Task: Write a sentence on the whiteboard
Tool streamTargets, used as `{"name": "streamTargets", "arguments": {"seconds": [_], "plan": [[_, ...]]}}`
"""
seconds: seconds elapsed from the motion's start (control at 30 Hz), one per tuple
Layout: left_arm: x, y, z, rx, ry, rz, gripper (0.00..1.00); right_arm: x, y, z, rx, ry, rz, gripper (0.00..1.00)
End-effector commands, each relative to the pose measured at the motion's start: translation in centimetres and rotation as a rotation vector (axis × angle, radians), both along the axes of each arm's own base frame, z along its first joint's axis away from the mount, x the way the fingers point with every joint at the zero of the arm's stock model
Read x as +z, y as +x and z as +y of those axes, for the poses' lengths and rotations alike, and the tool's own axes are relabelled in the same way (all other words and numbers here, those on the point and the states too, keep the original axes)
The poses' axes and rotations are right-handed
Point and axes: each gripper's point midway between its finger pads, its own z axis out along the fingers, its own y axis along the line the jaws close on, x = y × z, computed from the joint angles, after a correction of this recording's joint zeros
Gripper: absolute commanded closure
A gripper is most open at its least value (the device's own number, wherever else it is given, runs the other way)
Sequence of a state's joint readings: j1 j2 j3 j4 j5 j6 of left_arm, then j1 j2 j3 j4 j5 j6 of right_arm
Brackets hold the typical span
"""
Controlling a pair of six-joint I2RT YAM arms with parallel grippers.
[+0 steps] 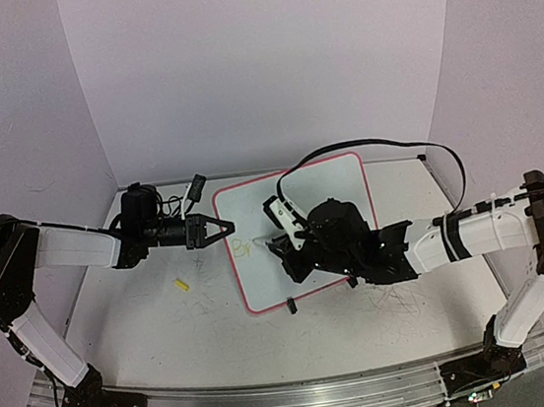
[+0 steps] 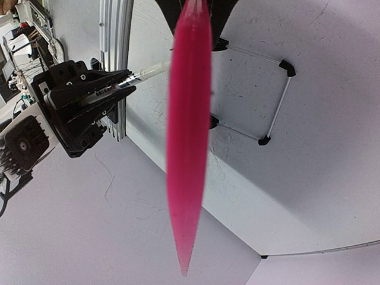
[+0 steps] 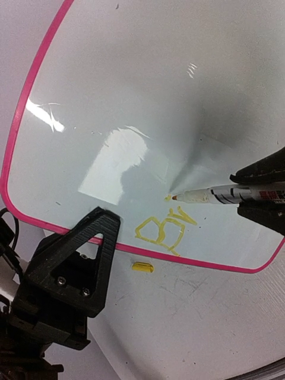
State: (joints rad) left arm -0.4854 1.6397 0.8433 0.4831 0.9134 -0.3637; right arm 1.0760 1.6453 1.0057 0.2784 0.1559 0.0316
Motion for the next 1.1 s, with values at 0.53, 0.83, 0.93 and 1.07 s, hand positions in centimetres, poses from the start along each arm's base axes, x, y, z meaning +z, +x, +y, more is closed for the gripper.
{"name": "streamTargets", "arguments": {"seconds": [0.53,0.83,0.93,1.07], "plan": [[1.5,0.0,-0.4,-0.023,-0.02,-0.036,1.0,1.3,0.9,0.8,-0.023,0.044,-0.022,1.0],[1.4,0.0,-0.5,-0.026,-0.019,-0.033,1.0,1.3,1.1,1.0,-0.02,0.042,-0.028,1.0],[1.5,0.0,-0.5,-0.028,-0.02,-0.033,1.0,1.1,1.2,1.0,-0.024,0.038,-0.028,1.0],[1.4,0.1,-0.5,-0.027,-0.02,-0.033,1.0,0.7,1.3,0.8,-0.038,0.028,-0.023,1.0]]}}
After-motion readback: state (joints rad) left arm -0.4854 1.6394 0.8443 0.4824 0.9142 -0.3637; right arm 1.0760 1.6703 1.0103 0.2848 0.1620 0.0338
